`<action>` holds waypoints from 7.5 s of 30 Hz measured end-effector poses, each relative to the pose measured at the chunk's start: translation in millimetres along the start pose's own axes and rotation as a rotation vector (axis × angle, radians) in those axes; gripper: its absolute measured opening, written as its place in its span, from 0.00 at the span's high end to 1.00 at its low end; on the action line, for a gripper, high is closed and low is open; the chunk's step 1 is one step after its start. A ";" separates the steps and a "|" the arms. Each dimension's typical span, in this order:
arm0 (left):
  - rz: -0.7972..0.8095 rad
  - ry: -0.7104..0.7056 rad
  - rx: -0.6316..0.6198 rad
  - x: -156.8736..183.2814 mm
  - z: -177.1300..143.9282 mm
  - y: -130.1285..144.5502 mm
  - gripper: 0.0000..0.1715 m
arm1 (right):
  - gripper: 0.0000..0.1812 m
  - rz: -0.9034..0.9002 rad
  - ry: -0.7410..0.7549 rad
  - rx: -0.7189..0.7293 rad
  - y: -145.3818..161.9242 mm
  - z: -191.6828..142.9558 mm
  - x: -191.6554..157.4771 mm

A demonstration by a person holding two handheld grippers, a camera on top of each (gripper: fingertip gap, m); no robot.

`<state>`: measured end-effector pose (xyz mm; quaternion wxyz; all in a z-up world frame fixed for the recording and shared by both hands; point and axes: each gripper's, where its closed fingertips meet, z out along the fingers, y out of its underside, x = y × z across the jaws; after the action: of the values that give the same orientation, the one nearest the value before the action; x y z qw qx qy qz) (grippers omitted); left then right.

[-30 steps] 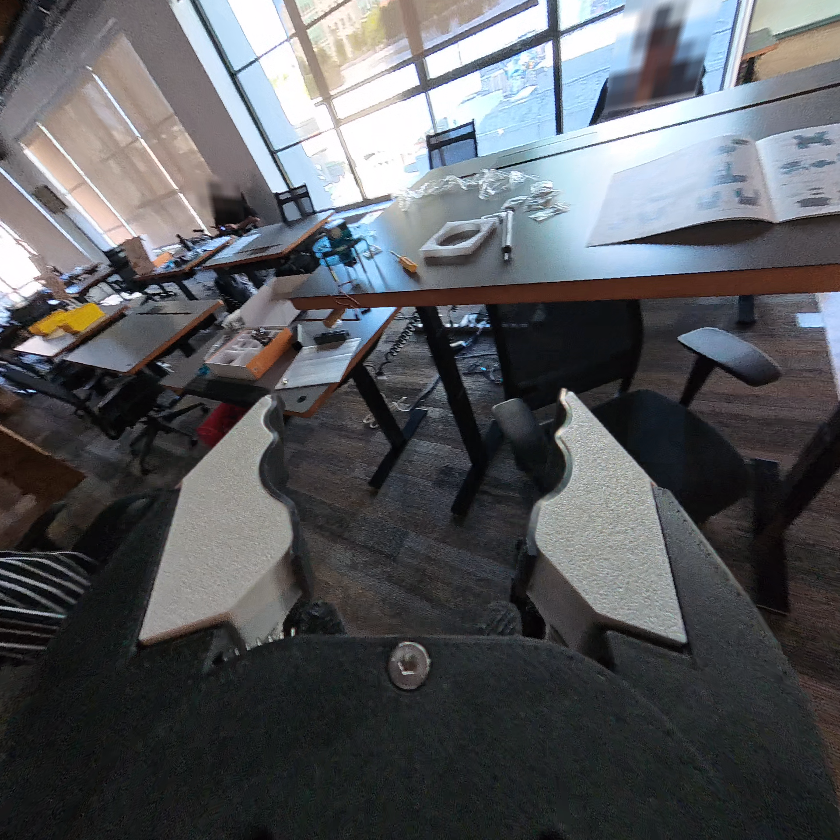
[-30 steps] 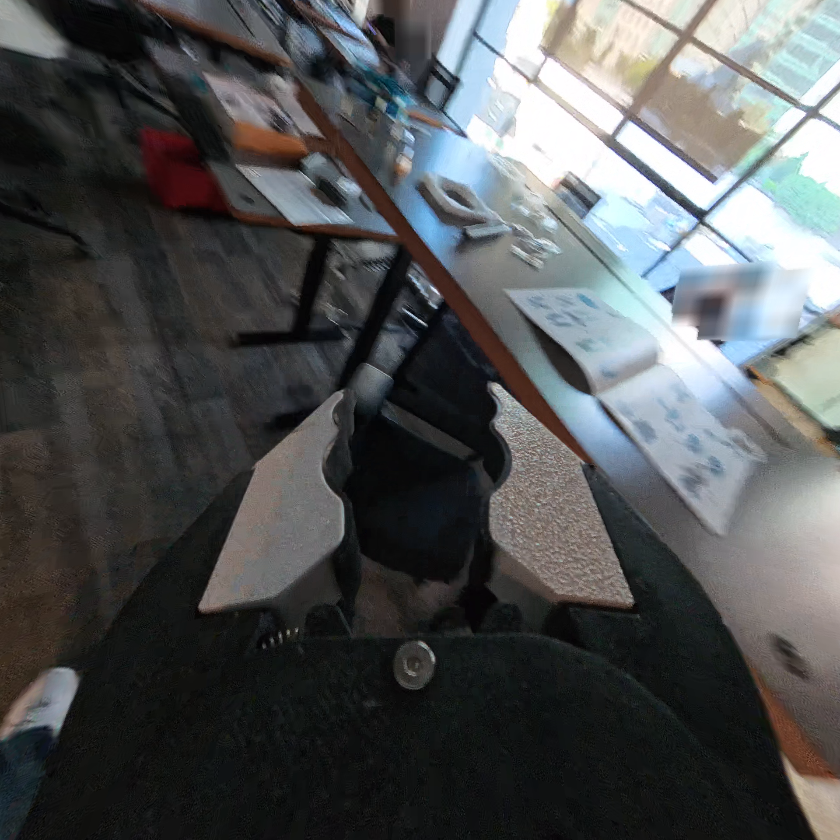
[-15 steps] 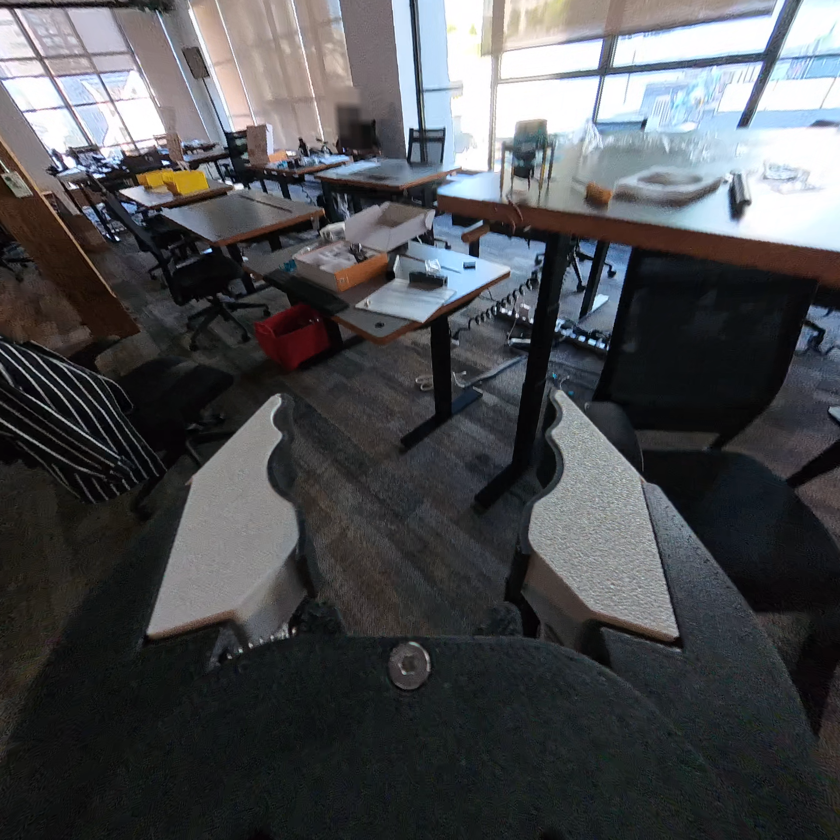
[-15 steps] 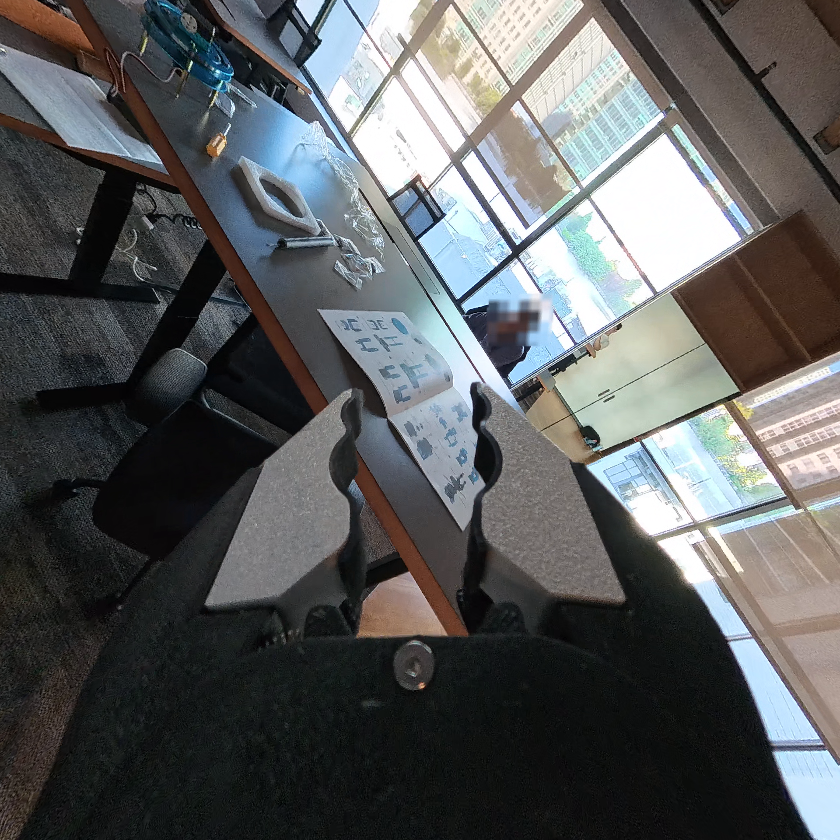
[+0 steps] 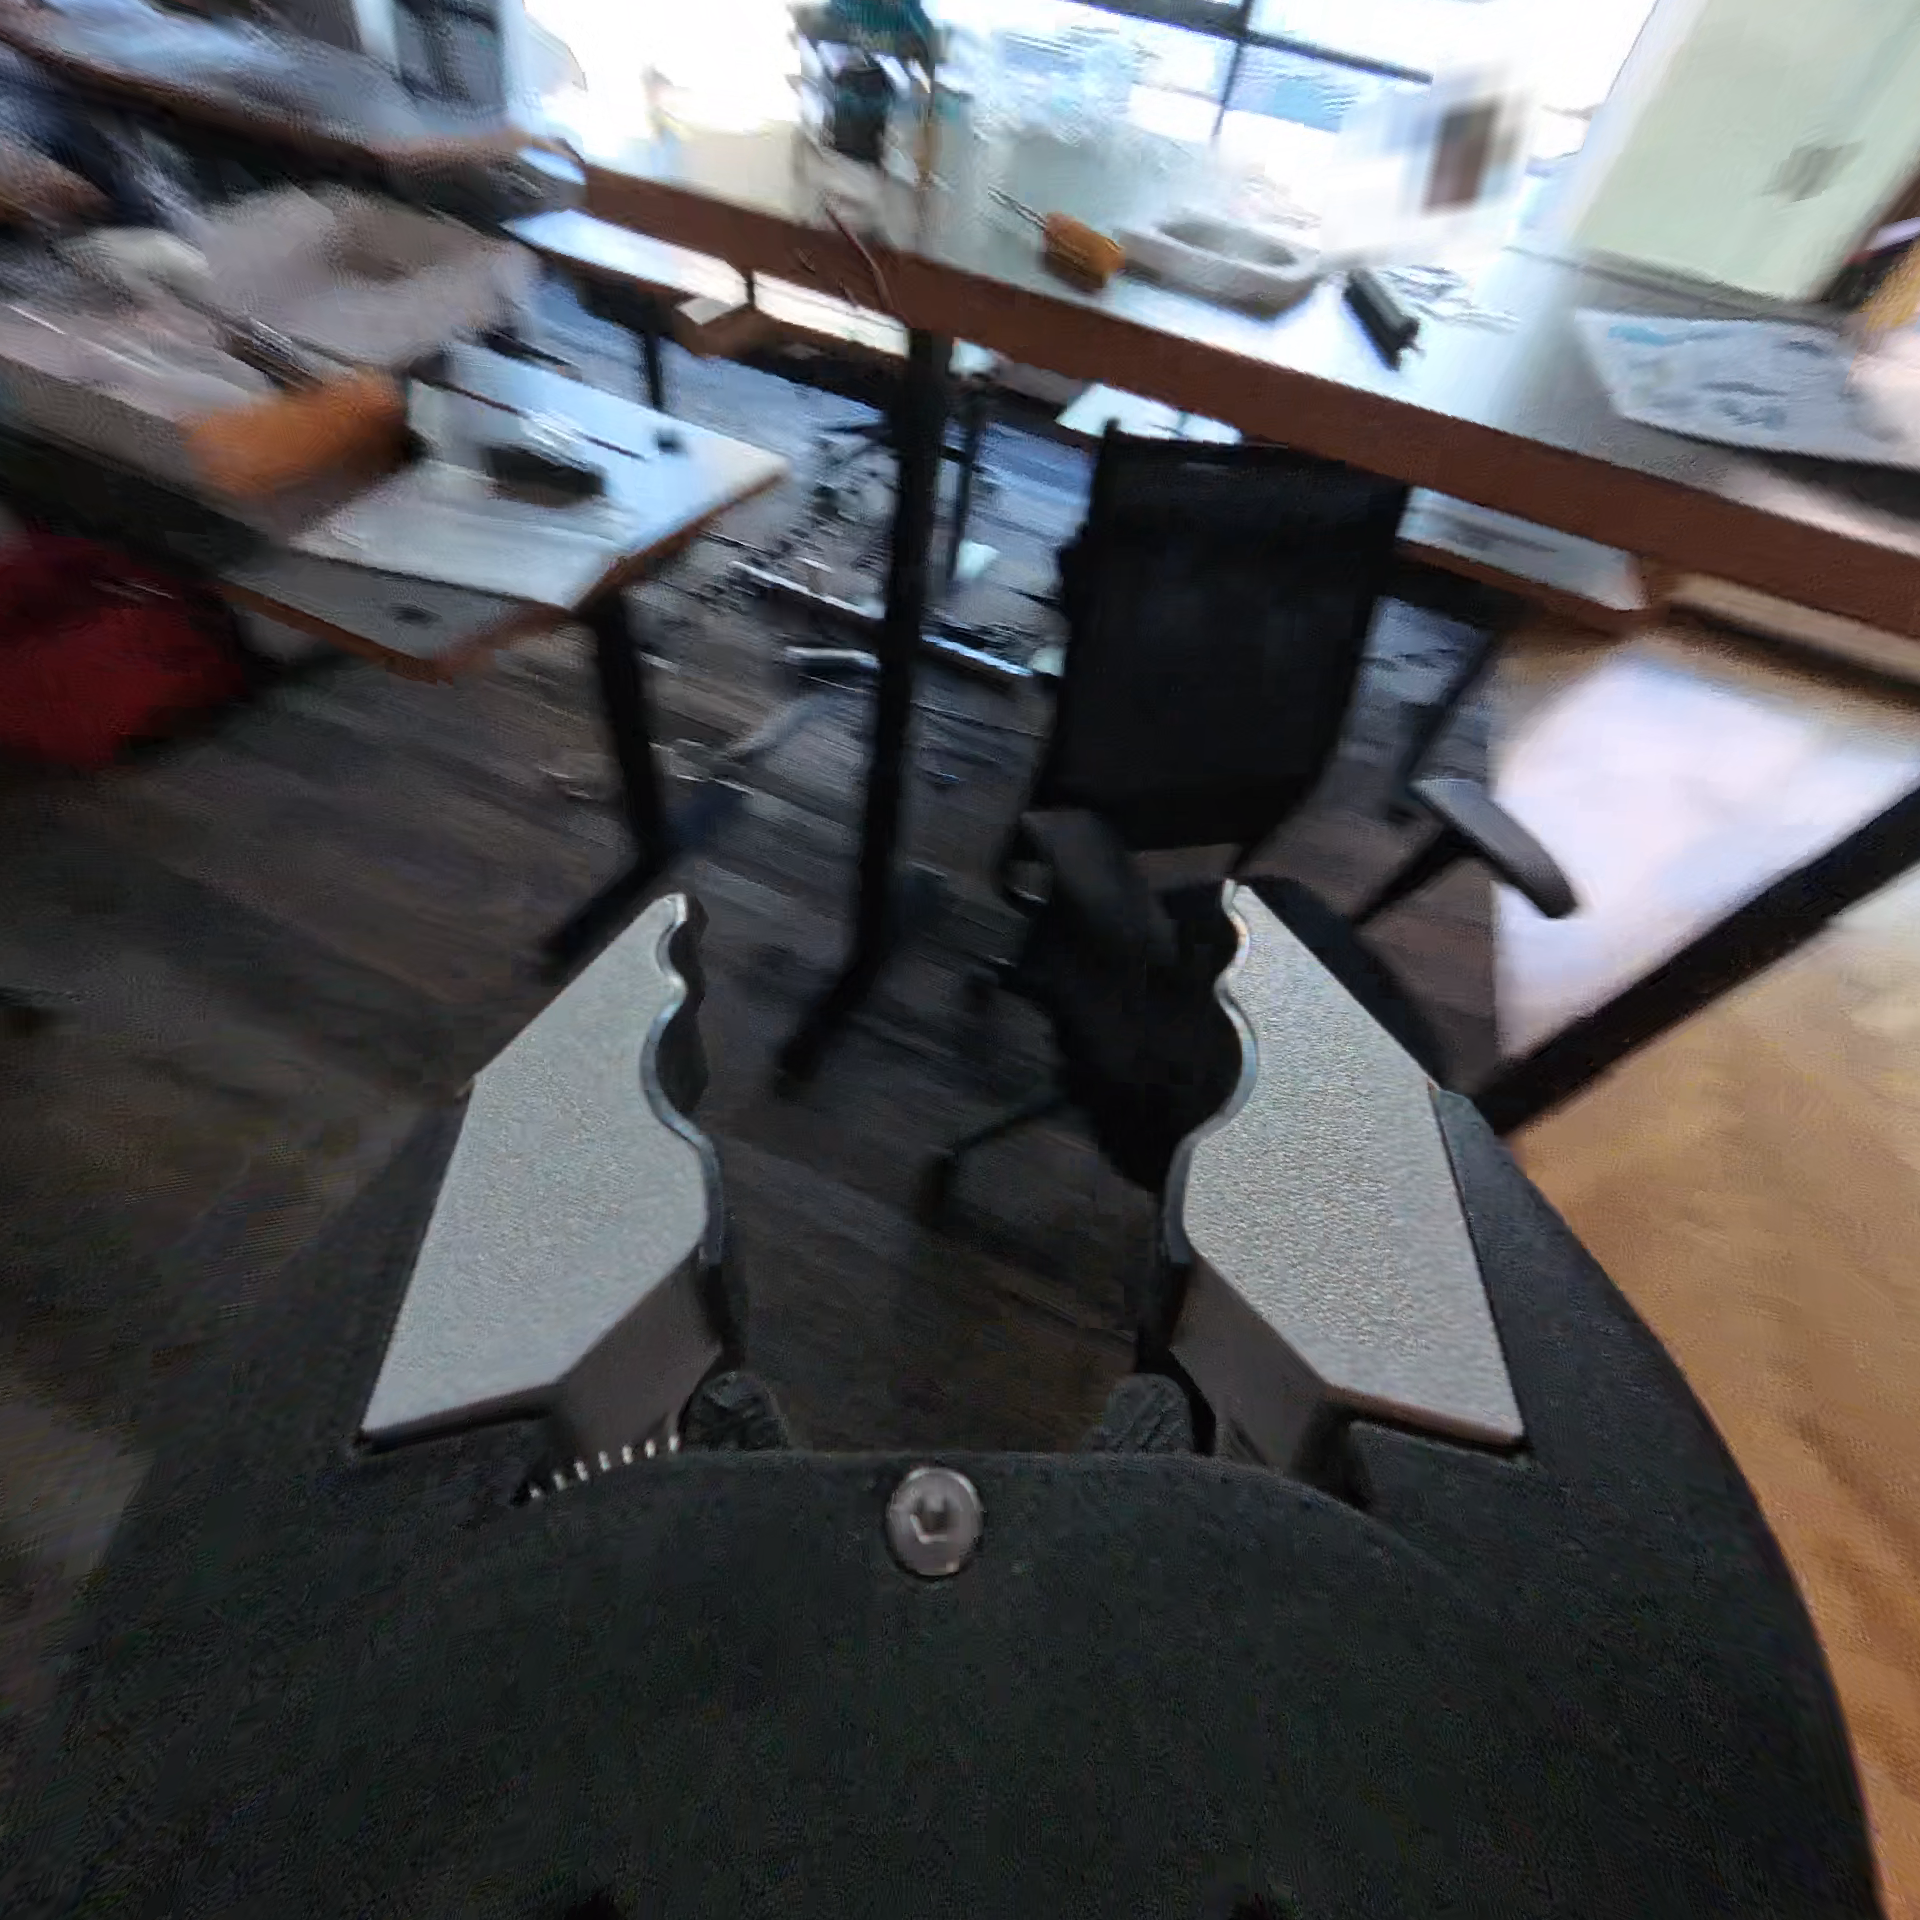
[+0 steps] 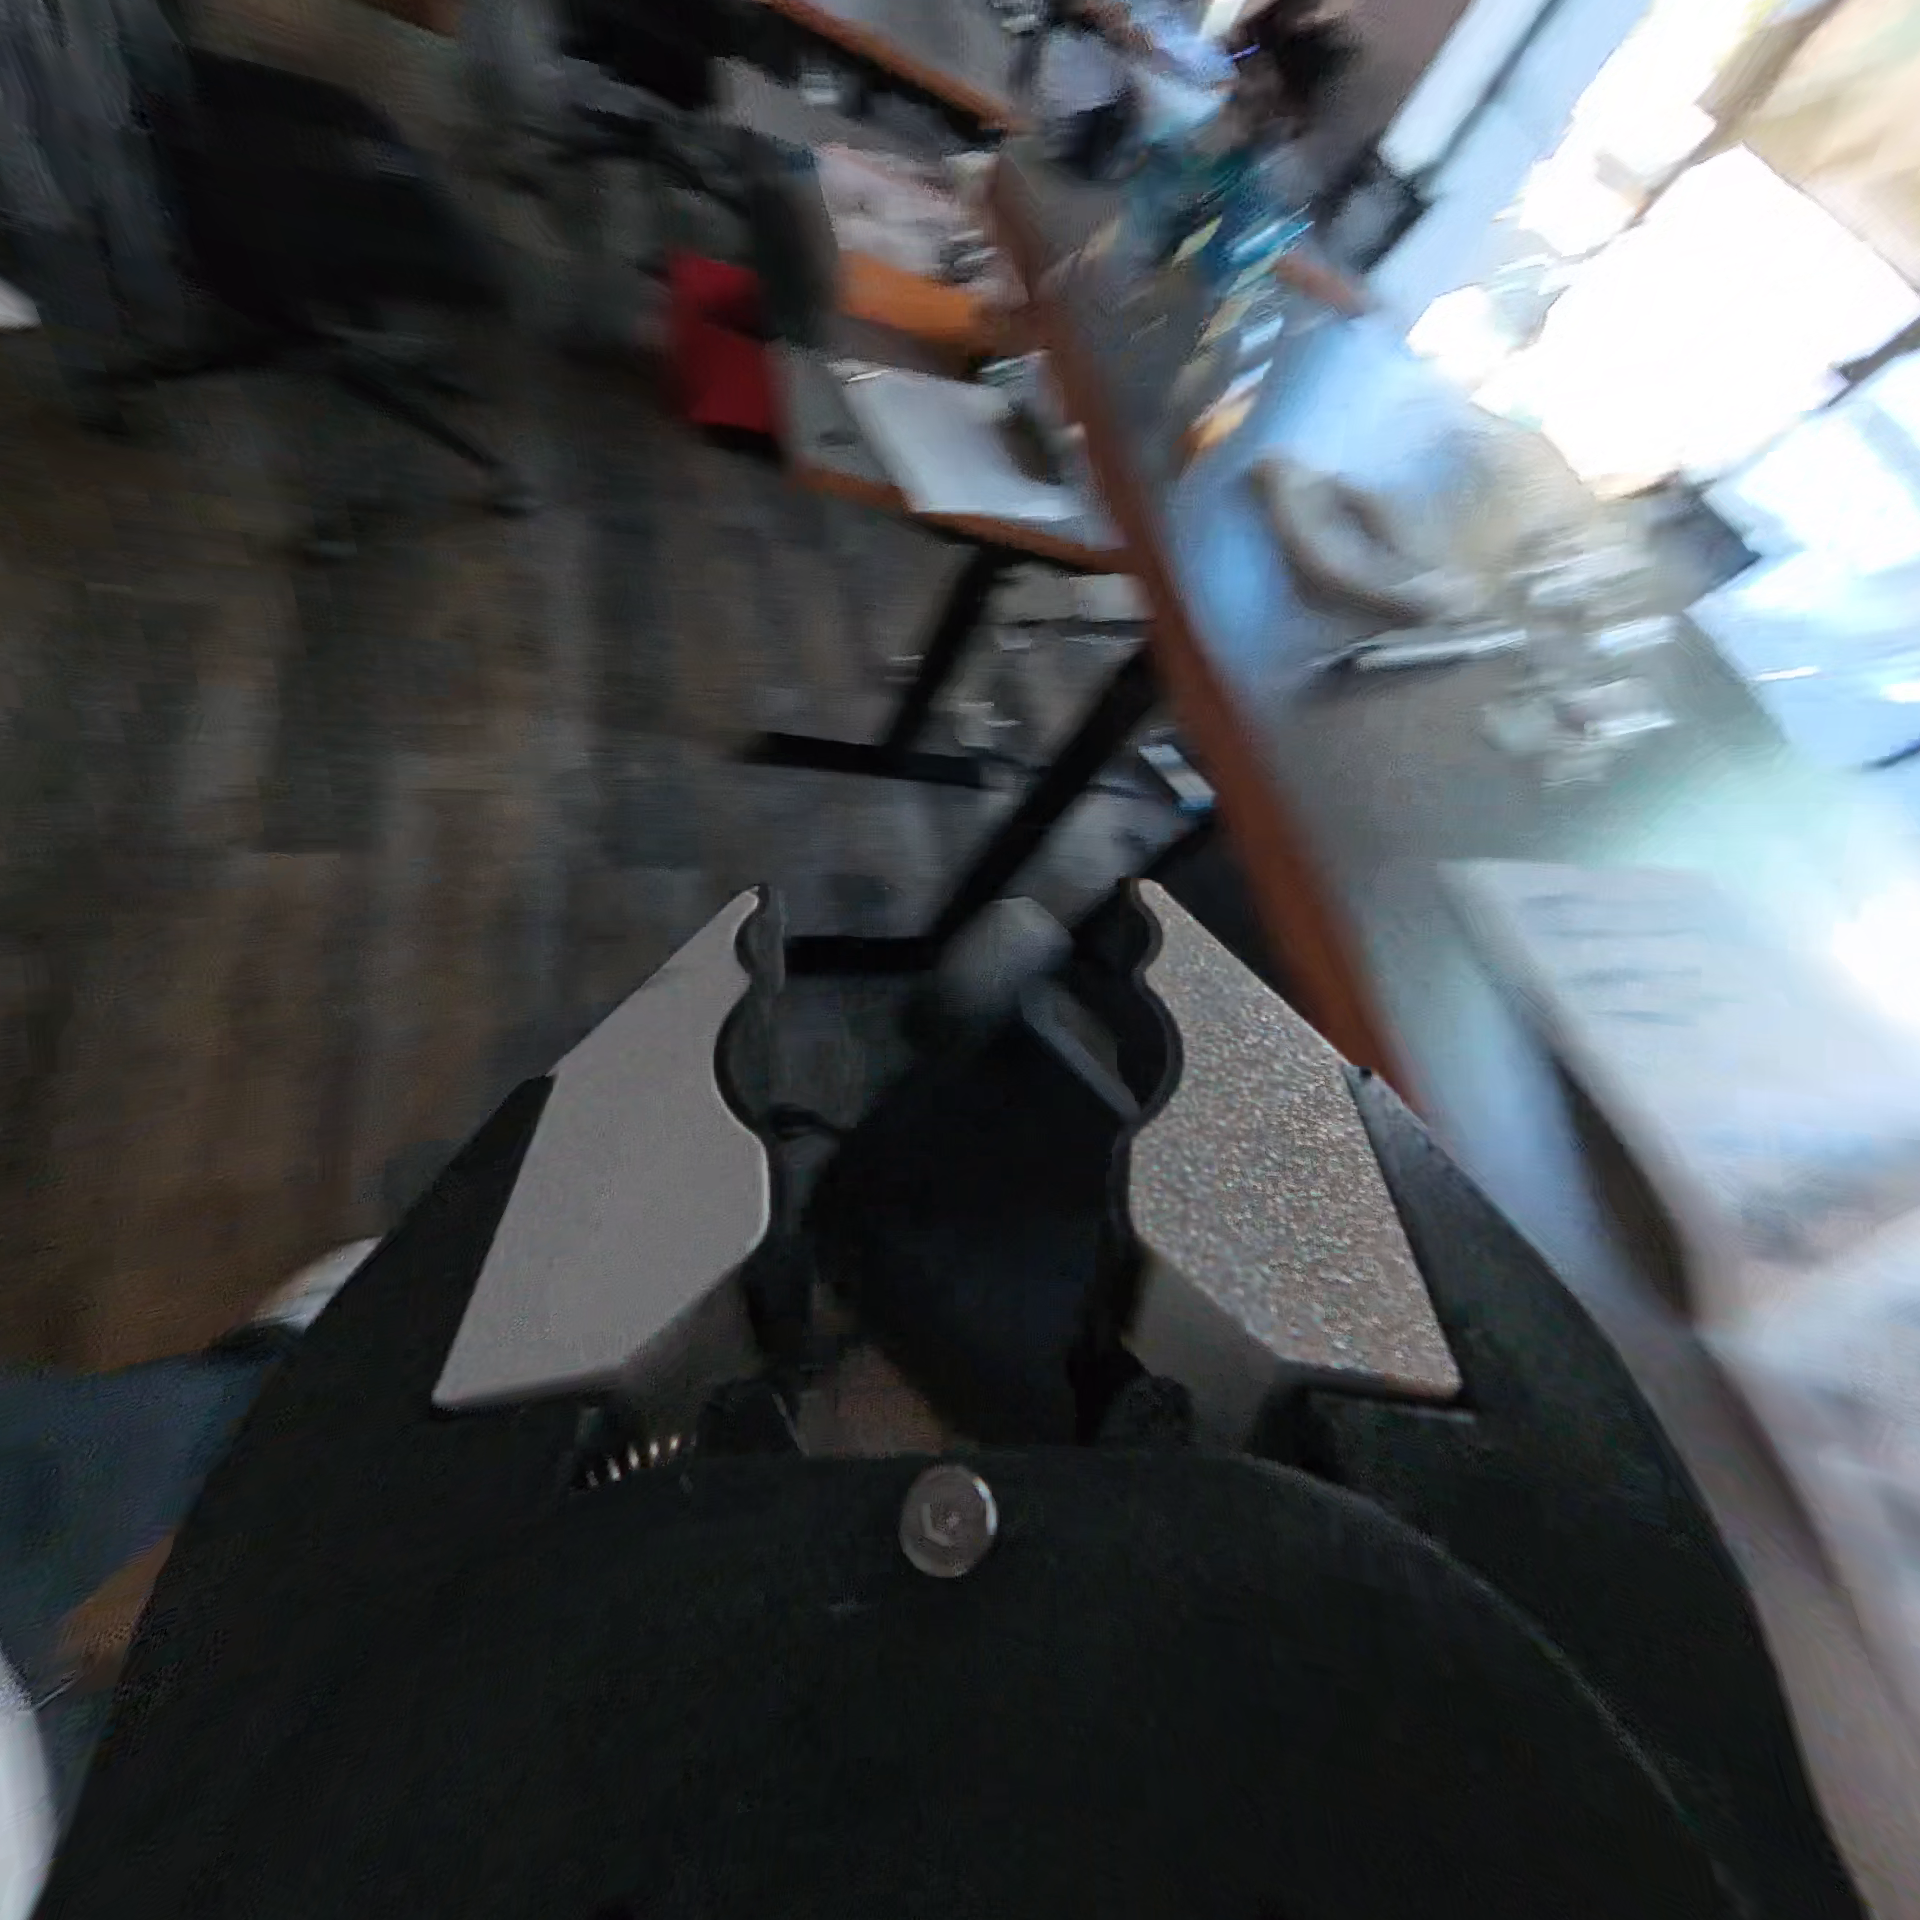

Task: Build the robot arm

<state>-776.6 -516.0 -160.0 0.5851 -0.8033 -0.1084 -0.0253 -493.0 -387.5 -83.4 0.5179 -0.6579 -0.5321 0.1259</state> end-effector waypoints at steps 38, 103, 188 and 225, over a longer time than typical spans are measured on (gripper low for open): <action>0.213 0.260 -0.008 -88.3 283.0 -158.3 0.59 | 0.73 0.415 -0.077 -0.136 -94.7 412.4 172.8; 0.209 0.583 0.052 -65.6 474.3 -275.3 0.65 | 0.91 0.426 -0.152 0.136 -145.0 441.0 166.0; 0.420 0.768 -0.020 -54.9 504.7 -271.9 0.71 | 0.91 0.214 -0.046 0.140 -150.6 441.9 176.0; 0.425 0.772 -0.020 -54.0 505.0 -271.1 0.72 | 0.91 -0.045 0.089 0.151 -150.1 442.4 179.7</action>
<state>-928.0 32.8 -74.3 0.5670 -0.7451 0.2860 -0.2038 -823.4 -11.5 -82.9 0.5920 -0.6096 -0.5122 0.1247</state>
